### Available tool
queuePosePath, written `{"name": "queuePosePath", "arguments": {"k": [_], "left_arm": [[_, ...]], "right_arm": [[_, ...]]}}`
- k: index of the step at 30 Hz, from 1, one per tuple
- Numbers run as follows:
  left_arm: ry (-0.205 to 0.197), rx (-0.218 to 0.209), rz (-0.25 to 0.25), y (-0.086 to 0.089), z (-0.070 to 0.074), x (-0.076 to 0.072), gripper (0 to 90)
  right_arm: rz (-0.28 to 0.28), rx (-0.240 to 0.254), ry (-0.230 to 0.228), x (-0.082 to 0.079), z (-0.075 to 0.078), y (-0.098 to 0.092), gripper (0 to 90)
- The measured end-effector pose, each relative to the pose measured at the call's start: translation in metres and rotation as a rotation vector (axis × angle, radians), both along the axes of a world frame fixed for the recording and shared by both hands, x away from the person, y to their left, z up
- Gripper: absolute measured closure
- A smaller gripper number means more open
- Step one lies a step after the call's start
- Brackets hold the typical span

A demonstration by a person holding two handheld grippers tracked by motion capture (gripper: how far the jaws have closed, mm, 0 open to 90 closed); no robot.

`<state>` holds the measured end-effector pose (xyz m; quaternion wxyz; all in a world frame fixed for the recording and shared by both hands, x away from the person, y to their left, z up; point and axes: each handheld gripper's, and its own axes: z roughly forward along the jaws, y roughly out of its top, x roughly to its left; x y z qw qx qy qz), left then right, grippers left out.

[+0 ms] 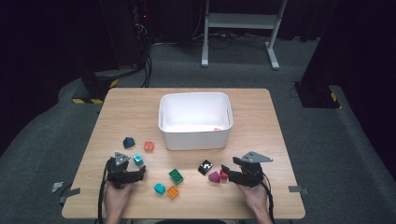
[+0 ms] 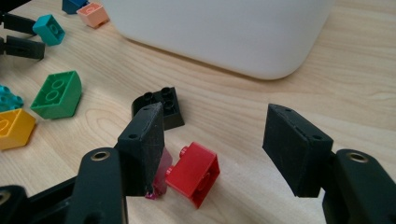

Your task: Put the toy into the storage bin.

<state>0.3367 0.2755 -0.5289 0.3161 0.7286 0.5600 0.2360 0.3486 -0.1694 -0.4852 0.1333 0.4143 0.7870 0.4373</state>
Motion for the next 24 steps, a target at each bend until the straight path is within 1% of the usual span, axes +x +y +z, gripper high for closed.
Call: {"name": "queuePosePath", "arguments": {"k": [2,4,7,11,13,24], "left_arm": [[0.000,0.000,0.000,0.000,0.000,0.000,8.7],[0.000,0.000,0.000,0.000,0.000,0.000,8.7],[0.000,-0.001,0.000,0.000,0.000,0.000,8.8],[0.000,-0.001,0.000,0.000,0.000,0.000,8.8],[-0.001,0.000,0.001,0.000,0.000,0.000,9.0],[0.003,0.005,-0.003,0.001,0.000,0.000,9.5]], "right_arm": [[0.004,0.000,0.010,-0.001,-0.003,0.001,38.4],[0.006,-0.013,0.009,-0.001,-0.006,0.002,38.6],[0.006,-0.016,0.018,-0.001,-0.010,0.004,38.7],[0.010,-0.026,0.018,-0.001,-0.013,0.006,39.1],[0.010,-0.027,0.027,-0.001,-0.015,0.007,39.1],[0.017,-0.058,0.038,0.000,-0.023,0.010,40.8]]}}
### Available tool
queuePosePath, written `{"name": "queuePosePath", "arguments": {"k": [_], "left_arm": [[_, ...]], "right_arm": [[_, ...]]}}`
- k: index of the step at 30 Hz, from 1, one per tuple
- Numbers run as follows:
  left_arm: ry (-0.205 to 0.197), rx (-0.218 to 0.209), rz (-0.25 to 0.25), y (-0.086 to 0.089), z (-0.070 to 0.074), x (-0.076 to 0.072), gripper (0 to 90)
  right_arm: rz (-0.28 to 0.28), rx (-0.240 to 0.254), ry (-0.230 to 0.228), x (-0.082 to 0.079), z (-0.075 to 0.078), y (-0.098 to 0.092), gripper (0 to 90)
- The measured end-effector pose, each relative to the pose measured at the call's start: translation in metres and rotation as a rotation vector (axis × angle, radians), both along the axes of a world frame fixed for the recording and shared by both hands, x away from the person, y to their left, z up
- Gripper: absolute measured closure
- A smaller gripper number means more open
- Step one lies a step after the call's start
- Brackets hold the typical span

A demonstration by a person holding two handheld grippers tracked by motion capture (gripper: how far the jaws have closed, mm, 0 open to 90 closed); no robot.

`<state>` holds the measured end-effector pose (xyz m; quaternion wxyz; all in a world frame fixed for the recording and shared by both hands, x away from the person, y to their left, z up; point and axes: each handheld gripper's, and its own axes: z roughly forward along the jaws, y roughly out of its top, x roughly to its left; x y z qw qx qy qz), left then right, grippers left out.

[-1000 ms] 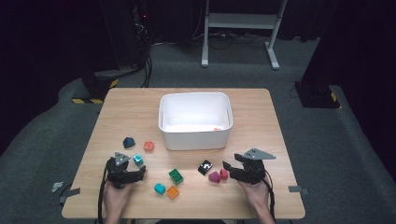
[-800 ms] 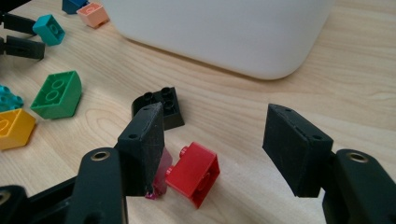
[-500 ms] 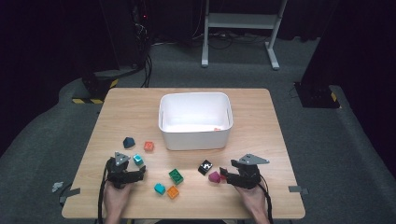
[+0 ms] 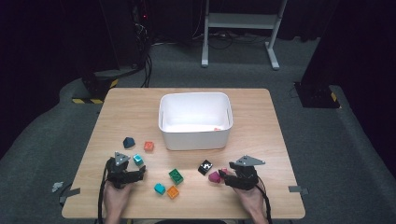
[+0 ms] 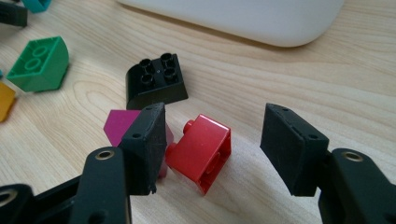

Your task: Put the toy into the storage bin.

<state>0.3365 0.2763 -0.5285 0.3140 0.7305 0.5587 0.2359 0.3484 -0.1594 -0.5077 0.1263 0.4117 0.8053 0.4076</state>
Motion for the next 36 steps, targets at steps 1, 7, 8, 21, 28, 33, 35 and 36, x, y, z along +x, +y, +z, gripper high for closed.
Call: {"name": "queuePosePath", "arguments": {"k": [1,7,8,21,28,33,35,36], "left_arm": [[-0.001,-0.002,0.001,-0.0001,-0.0001,0.0000,9.6],[-0.001,-0.002,0.001,-0.0001,-0.0001,0.0000,9.6],[-0.001,-0.001,0.001,0.0000,0.0000,0.0000,9.6],[-0.001,0.001,0.000,0.0001,0.0000,0.0000,9.7],[-0.002,-0.001,0.001,0.0000,-0.0001,0.0000,9.7],[-0.002,-0.002,0.002,-0.0001,-0.0001,0.0000,9.7],[-0.001,0.000,0.001,0.0000,0.0000,0.0000,9.7],[-0.002,-0.002,0.002,-0.0001,-0.0001,0.0000,9.7]], "right_arm": [[0.001,-0.006,0.003,-0.0002,-0.0004,0.0005,41.3],[0.012,-0.018,-0.001,-0.0004,-0.0028,0.0012,46.7],[0.013,-0.024,0.001,-0.0005,-0.0031,0.0016,47.3],[0.024,-0.043,0.004,-0.0007,-0.0081,0.0034,58.0],[0.019,-0.039,0.005,-0.0019,-0.0080,0.0015,63.6],[0.018,-0.039,0.002,-0.0021,-0.0078,0.0013,66.5],[0.019,-0.041,0.000,-0.0020,-0.0076,0.0009,66.8],[0.019,-0.039,0.001,-0.0020,-0.0075,0.0007,66.9]]}}
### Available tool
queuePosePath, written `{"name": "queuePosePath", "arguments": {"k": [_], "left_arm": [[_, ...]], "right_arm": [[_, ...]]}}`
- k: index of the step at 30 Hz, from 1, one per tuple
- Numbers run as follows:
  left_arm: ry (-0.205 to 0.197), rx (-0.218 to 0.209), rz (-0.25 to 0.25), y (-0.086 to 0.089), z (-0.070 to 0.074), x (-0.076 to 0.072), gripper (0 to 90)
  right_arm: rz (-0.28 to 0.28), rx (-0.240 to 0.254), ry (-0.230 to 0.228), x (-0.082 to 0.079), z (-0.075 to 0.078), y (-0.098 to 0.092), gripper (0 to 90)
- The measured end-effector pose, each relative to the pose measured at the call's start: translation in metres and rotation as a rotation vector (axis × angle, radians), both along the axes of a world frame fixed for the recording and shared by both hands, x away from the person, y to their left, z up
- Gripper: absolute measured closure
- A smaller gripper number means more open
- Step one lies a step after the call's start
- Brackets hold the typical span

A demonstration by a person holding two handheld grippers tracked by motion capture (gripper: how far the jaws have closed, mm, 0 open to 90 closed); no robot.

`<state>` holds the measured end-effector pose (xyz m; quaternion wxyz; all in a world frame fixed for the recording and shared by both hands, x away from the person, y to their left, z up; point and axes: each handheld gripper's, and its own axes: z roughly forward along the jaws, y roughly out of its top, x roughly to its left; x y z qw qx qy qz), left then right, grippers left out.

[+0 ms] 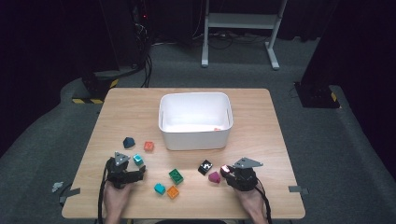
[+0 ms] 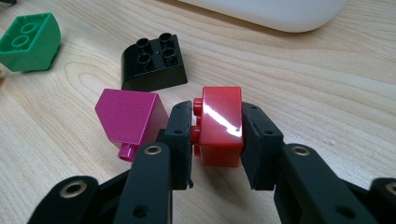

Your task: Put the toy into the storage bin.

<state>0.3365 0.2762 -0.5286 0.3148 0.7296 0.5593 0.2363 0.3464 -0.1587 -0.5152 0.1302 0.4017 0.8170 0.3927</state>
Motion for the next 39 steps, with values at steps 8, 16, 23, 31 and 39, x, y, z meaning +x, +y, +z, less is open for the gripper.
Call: {"name": "queuePosePath", "arguments": {"k": [8,16,23,31,39], "left_arm": [[0.001,0.001,-0.001,0.000,0.000,0.000,9.8],[0.000,0.002,-0.001,0.000,0.000,0.000,9.8],[0.001,0.002,-0.002,0.000,0.000,0.000,9.8],[-0.001,0.000,0.001,0.000,0.000,0.000,10.0],[-0.001,-0.001,0.001,0.000,0.000,0.000,10.1]], "right_arm": [[-0.004,0.001,-0.012,0.000,0.003,-0.001,67.2],[-0.006,0.002,-0.033,0.002,0.014,-0.004,67.3],[-0.005,0.015,-0.053,0.004,0.026,-0.006,67.4],[0.002,0.032,-0.081,0.008,0.043,-0.008,67.4],[0.010,0.041,-0.107,0.014,0.062,-0.007,67.4]]}}
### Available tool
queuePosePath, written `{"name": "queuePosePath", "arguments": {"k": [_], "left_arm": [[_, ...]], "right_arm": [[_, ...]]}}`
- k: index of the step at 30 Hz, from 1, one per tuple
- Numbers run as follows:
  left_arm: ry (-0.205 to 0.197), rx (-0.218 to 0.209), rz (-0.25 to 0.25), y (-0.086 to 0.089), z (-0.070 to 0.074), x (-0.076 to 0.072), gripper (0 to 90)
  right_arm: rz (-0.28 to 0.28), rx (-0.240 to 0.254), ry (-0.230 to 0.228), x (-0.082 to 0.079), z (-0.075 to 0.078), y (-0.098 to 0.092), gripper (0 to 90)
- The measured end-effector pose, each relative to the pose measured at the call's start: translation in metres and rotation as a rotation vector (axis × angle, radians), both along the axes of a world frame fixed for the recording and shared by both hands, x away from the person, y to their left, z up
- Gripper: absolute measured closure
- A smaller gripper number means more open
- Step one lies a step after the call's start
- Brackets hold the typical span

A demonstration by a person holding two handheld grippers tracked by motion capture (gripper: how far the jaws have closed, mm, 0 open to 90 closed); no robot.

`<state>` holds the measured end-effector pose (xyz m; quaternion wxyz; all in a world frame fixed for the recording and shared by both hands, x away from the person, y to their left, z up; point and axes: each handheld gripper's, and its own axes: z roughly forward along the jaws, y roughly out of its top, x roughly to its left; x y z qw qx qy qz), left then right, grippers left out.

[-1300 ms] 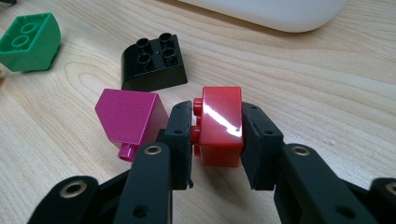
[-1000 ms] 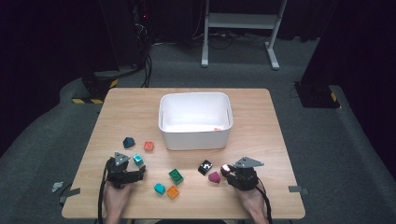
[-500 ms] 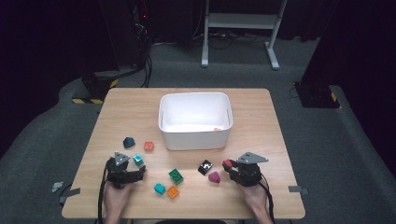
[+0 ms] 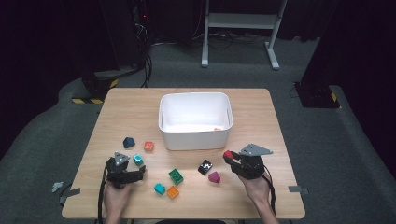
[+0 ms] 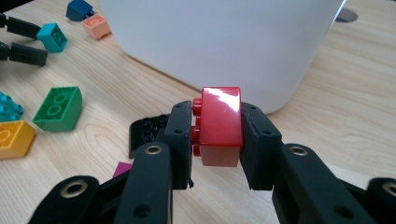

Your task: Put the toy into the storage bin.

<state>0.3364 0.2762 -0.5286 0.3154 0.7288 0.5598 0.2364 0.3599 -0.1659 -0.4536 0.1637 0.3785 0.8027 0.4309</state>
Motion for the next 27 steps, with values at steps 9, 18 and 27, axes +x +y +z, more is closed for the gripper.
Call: {"name": "queuePosePath", "arguments": {"k": [9,18,27], "left_arm": [[0.000,0.000,0.000,0.000,0.000,0.000,10.1],[0.000,-0.001,0.001,0.000,0.000,0.000,10.2],[0.000,-0.001,0.001,0.000,0.000,0.000,10.2]], "right_arm": [[-0.001,0.019,-0.026,0.005,0.015,0.000,67.5],[-0.001,0.034,-0.048,0.010,0.029,-0.001,67.5],[0.007,0.035,-0.074,0.017,0.047,0.001,67.5]]}}
